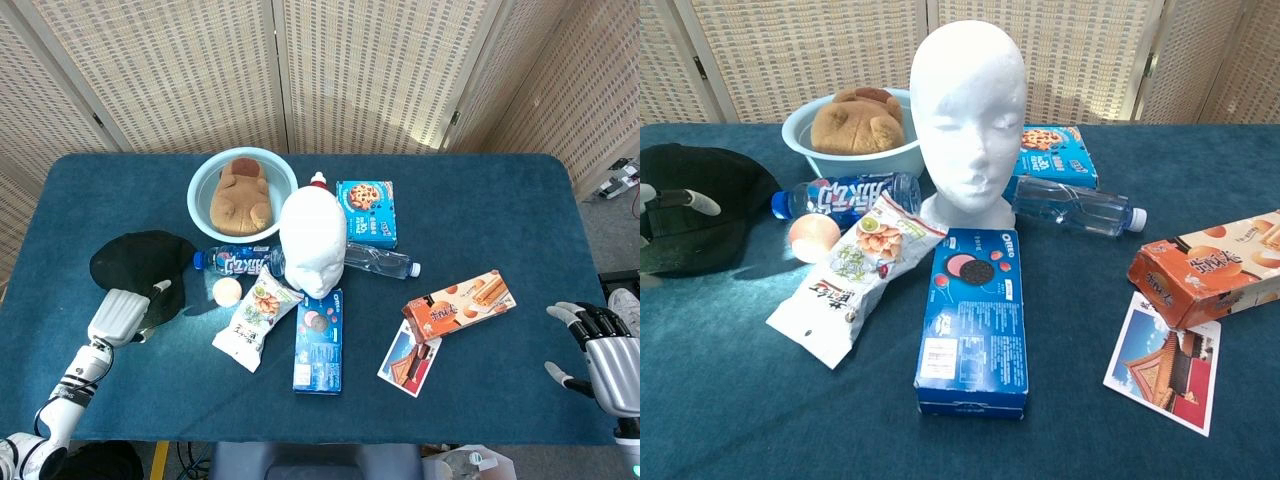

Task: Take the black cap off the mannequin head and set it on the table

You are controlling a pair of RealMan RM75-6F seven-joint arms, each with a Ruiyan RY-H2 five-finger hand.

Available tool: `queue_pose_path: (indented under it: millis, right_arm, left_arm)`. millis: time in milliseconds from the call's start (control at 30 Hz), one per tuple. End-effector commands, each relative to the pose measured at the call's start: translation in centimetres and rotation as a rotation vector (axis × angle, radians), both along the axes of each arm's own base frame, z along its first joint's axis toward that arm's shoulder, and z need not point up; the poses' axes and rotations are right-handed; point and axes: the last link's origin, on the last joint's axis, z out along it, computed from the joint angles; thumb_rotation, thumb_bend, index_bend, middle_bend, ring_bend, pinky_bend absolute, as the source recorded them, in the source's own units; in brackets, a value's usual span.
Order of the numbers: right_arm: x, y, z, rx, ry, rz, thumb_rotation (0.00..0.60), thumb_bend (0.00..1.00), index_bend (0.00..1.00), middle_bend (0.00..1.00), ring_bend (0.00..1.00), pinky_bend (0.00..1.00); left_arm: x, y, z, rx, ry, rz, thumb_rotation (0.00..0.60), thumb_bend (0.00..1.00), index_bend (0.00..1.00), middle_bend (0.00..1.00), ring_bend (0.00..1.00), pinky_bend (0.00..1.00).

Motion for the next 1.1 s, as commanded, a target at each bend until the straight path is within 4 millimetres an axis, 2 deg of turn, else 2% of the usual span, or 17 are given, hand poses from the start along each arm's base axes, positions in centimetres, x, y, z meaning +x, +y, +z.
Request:
queue_pose_path:
  millis: [33,200,300,400,567,633,800,1000,1100]
  right_arm:
    - [0.0,0.0,0.0,0.0,0.0,-0.001,0.6,0.08,0.28,0.26,0.19,0.23]
    - [-0.1,0.0,0.0,-0.001,-0.002,-0.003,0.6,0.08,0.28,0.26,0.19,0.23]
    - [-0.2,-0.1,0.0,-0.001,-0.005,-0.003,0.6,0.08,0.28,0.26,0.19,0.23]
    - [-0.3,0.0,-0.1,0.001,-0.006,-0.004,0.6,0.08,0.28,0.26,0.19,0.23]
    - [-0.5,0.0,-0.1,0.009,-0.001,-0.009,0.6,0.08,0.28,0.26,0.19,0.23]
    - [-0.5,0.0,-0.2,0.013,-0.001,-0.011,0.6,0.08,0.28,0.26,0.19,0.23]
    - [-0.7,-0.1,-0.3,0.03,0.004,-0.019,0.6,0.08,0.28,0.26,0.19,0.23]
    - [-0.6,-0.2,-0.5,0.061,0.014,-0.013,0.6,0.09,0.28,0.26,0.19,0.23]
    - [-0.4,-0.3,-0.6,0.065,0.009,0.007,0.6,0.09,0.28,0.26,0.19,0.23]
  left_arm:
    - [-0.1,-0.3,0.4,-0.008,0.005,0.043,0.6,0.1,0.03,1.0,1.0,1.0]
    - [0.3,-1.0,1.0,-0.012,0.008,0.083,0.6,0.09,0.0,0.99,1.0,1.0]
    - [0.2,-1.6,1.4,-0.011,0.025,0.111,0.6,0.09,0.0,0.93,0.97,1.0]
    - [0.5,-2.2,2.2,0.02,0.016,0.134,0.6,0.09,0.0,0.82,0.9,1.0]
    - [1.3,-3.5,4.0,0.117,-0.059,0.138,0.6,0.09,0.0,0.63,0.69,1.0]
    - [1.4,-4.0,4.8,0.162,-0.098,0.125,0.6,0.09,0.02,0.58,0.64,0.96]
    - [1.2,-5.7,6.3,0.232,-0.15,0.118,0.6,0.09,0.09,0.46,0.5,0.77]
    - [1.2,-8.3,7.5,0.275,-0.188,0.132,0.6,0.09,0.1,0.32,0.35,0.52]
    - [1.5,-9.3,7.9,0.291,-0.207,0.129,0.6,0.09,0.1,0.29,0.32,0.45]
